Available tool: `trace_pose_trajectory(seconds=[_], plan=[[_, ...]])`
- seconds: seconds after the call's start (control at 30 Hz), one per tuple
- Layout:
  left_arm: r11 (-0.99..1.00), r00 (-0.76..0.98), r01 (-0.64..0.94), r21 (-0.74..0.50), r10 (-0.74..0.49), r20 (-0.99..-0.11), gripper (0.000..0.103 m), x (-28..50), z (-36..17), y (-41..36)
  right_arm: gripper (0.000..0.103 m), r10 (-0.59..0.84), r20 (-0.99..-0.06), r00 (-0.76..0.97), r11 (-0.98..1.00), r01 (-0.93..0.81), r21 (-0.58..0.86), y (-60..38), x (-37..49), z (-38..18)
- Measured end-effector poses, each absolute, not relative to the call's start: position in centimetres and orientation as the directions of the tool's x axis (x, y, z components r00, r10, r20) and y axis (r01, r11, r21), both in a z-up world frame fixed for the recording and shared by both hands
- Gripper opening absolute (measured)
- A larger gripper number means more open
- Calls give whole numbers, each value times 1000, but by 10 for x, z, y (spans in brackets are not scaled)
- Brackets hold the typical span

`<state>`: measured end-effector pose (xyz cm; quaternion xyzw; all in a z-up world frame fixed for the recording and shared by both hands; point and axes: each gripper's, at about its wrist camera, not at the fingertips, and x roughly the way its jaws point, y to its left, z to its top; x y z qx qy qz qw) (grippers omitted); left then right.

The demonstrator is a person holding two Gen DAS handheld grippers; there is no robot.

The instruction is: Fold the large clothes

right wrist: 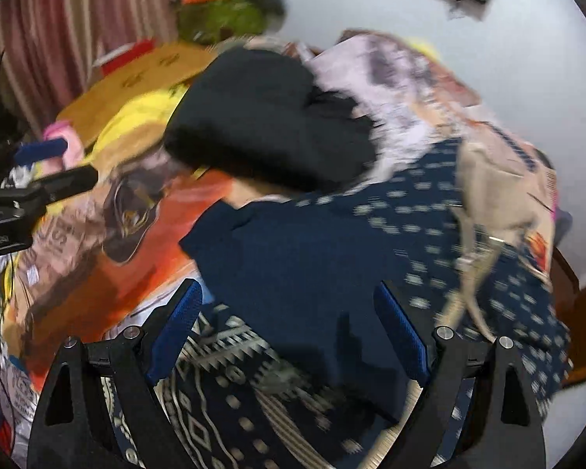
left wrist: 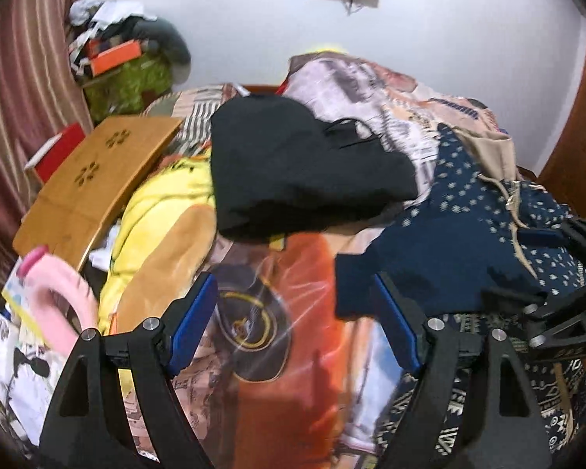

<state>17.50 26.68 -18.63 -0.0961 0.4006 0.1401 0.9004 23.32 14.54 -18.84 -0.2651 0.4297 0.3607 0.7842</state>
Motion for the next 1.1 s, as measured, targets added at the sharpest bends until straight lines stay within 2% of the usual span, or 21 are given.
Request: trace_pose_trajectory(seconds=[0.23,0.4,0.53,0.6,0.67,0.77,1.1], plan=[[937,617,-340,-77,161,-770,79,179,-205,280,86,251,-941,227,507,-859,-72,194,240,-245],[940,612,-333,-74,156,-776,79,182,-210,279,86,215,-941,263,462,-876,-139,209,235,-262],[941,605,-333,-65,160,-780,79,183,-212,275,55,165,-923,349,415,-873,-256,207,225,-271],[941,607,-330,-69,156,-779,79,182,-211,273,44,170,-915,366,422,-866,-268,200,224,-265],[943,611,-326,-72,152,-777,79,181,-209,270,23,187,-913,362,454,-856,-247,190,225,-257],[945,613,-319,-68,151,-775,79,179,-204,265,15,261,-918,299,535,-836,-120,171,236,-237],[959,639,-278,-59,139,-756,79,171,-180,240,10,454,-831,321,676,-732,87,125,253,-163]])
